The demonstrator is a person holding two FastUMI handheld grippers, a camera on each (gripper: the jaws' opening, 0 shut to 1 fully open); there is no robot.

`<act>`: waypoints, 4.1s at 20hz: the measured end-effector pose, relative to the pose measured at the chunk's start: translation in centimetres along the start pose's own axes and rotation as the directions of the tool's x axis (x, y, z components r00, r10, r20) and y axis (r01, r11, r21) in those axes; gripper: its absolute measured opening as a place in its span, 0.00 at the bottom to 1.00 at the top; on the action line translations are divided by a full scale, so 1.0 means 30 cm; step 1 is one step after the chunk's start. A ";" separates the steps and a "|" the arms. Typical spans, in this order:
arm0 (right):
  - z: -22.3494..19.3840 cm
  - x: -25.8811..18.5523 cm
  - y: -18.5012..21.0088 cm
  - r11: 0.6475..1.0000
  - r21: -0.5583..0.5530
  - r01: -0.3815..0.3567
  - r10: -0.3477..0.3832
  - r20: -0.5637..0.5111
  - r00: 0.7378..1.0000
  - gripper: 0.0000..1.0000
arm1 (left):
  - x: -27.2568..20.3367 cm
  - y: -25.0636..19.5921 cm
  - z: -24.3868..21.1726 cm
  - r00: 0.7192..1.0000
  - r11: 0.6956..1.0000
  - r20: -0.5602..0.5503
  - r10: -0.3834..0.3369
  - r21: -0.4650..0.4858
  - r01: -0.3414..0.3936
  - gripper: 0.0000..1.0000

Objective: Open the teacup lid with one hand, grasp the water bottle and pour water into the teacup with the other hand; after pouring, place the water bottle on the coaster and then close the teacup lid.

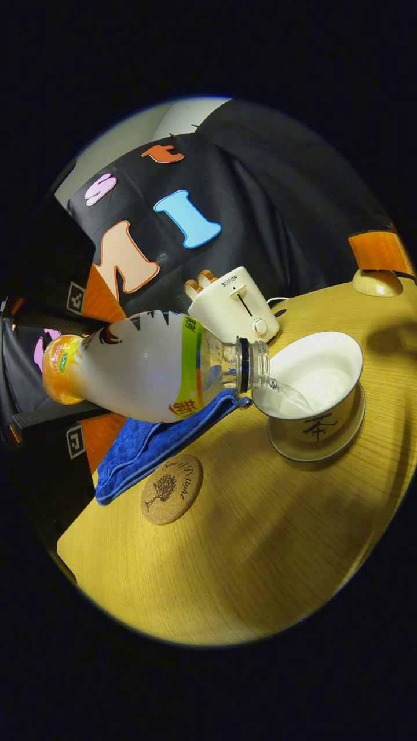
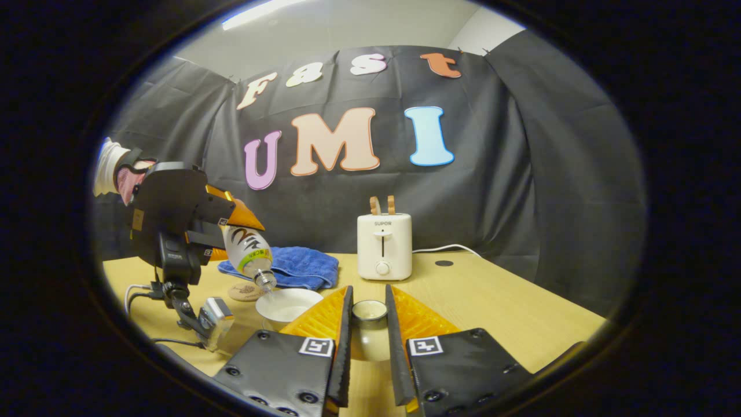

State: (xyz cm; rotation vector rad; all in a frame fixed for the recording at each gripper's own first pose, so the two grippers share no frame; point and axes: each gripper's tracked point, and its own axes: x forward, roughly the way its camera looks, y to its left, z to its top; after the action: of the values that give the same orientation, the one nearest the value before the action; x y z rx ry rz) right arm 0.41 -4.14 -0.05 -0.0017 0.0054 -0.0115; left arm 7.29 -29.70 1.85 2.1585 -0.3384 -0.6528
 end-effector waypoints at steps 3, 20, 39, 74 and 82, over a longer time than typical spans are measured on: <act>-0.001 -0.002 -0.001 1.000 0.000 0.000 0.000 0.000 1.000 0.32 | 0.002 -0.001 0.003 1.000 1.000 0.004 0.005 -0.008 -0.005 0.54; 0.000 -0.002 0.001 1.000 0.000 0.000 0.000 0.000 1.000 0.32 | -0.063 -0.041 0.012 0.980 0.358 0.180 0.087 -0.924 0.138 0.53; 0.001 -0.001 0.001 1.000 0.000 0.000 0.000 0.000 1.000 0.32 | 0.077 -0.057 -0.009 0.954 -0.452 0.089 0.286 -0.866 0.216 0.52; -0.007 0.090 0.163 0.987 0.003 -0.160 0.160 -0.006 0.987 0.32 | -0.101 -0.220 -0.059 0.950 -0.511 -0.008 0.311 -0.845 0.160 0.94; -0.015 0.168 0.318 0.963 0.006 -0.268 0.268 -0.012 0.963 0.32 | -0.183 -0.276 -0.154 0.943 -0.539 -0.110 0.313 -0.838 0.081 0.94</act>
State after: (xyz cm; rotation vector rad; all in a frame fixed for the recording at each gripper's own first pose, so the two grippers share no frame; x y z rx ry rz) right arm 5.55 5.34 -0.55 0.0030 0.0187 0.2599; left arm 5.45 -19.15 -0.45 -0.0160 0.0173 -0.5762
